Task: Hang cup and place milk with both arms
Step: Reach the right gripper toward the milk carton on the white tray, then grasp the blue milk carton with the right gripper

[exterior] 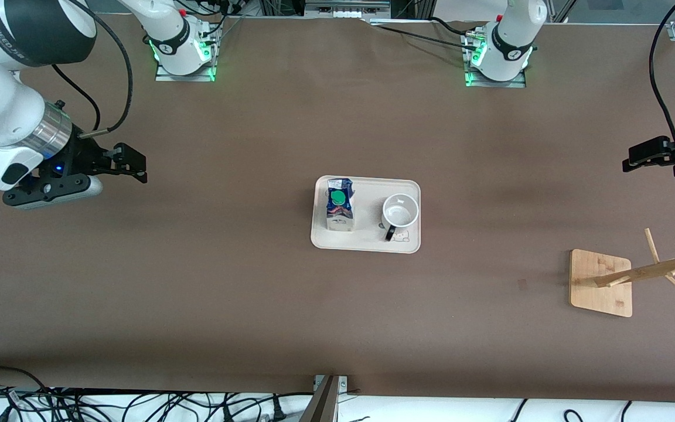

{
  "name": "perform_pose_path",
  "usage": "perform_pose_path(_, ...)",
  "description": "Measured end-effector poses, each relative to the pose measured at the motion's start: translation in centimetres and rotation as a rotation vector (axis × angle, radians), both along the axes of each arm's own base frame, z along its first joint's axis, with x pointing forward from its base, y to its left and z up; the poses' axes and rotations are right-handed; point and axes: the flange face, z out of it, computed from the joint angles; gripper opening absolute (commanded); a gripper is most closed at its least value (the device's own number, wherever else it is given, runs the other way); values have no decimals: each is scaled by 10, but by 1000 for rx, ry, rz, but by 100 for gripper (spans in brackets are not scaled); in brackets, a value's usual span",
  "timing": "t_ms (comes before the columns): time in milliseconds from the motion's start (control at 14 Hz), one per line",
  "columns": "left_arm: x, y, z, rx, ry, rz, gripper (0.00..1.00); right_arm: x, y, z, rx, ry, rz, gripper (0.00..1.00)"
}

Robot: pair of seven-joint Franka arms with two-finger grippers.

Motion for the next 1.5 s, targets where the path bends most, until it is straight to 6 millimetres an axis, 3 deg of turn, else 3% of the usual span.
perform_pose_path(357,0,-1,0,0,0,-2,100,6,-1,-14,-1,16,-2,100)
perform_pose_path(643,0,-1,0,0,0,-2,100,19,20,-80,-10,121,32,100)
perform_pose_path(857,0,-1,0,0,0,-2,100,19,53,-109,-10,156,83,100)
perform_pose_path(1000,0,-1,0,0,0,-3,100,14,99,-114,-2,152,69,100)
perform_pose_path(1214,0,-1,-1,-1,1,-3,100,4,195,-123,18,125,-47,100)
perform_pose_path(1357,1,-3,-2,-1,4,-6,100,-2,257,-139,38,117,-130,100)
perform_pose_path(1500,5,-11,-11,-6,19,-26,100,-10,303,-159,57,113,-194,100)
